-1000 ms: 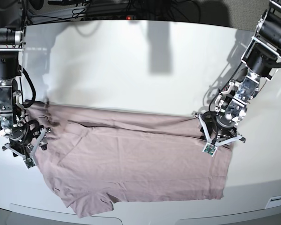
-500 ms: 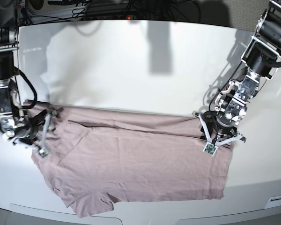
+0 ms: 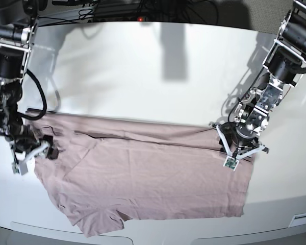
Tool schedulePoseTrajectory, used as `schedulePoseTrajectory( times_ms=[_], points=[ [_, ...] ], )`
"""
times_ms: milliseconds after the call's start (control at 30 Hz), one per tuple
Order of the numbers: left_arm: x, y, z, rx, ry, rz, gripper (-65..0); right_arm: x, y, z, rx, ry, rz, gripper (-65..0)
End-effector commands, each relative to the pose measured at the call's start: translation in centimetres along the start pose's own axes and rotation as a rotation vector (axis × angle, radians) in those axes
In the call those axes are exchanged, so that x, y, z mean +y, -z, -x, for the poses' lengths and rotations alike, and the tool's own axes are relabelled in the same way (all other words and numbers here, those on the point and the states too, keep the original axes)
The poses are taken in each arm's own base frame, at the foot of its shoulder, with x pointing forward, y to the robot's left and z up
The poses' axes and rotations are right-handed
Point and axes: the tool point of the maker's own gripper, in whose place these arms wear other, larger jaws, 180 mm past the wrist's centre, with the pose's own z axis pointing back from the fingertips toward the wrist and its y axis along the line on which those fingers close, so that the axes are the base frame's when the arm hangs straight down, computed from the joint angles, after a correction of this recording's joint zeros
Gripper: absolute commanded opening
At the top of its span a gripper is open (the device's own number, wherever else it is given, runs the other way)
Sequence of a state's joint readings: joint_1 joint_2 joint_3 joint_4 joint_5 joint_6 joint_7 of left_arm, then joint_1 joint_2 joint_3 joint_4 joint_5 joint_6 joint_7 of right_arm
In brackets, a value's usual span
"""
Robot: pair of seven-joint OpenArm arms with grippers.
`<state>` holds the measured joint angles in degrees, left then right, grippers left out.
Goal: Fold the T-shirt properly
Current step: 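Release the fold and regrasp the folded edge with both grippers, then pull the folded edge back toward the collar with both grippers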
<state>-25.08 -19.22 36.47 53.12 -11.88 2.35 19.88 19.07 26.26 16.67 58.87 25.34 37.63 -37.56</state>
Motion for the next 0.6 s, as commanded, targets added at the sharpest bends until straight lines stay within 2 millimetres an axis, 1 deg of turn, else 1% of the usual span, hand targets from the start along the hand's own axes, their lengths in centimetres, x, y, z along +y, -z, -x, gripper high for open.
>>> schedulePoseTrajectory(
  times_ms=[0,100,233,333,567],
  points=[
    [0.7,0.0,0.3,0.034,-0.005,-0.004,-43.1,-0.6,-0.7,-1.9,-0.058,-0.027,0.007,-29.1],
    [0.7,0.0,0.3,0.035,-0.004,-0.004,-43.1,-1.3,-0.7,0.1,-0.044,-0.052,0.045,-29.1],
    [0.7,0.0,0.4,0.038,-0.004,-0.004,-43.1,-2.3,-0.8,2.2,-0.018,-0.111,0.097,-29.1],
    [0.7,0.0,0.4,0.039,-0.009,-0.002,-43.1,-2.4,-0.8,2.5,-0.019,-0.111,0.098,-29.1],
    [0.0,-0.1,1.0,0.073,-0.09,0.032,-43.5,-2.8,-0.9,2.8,0.0,-0.144,0.122,-29.1]
  ],
)
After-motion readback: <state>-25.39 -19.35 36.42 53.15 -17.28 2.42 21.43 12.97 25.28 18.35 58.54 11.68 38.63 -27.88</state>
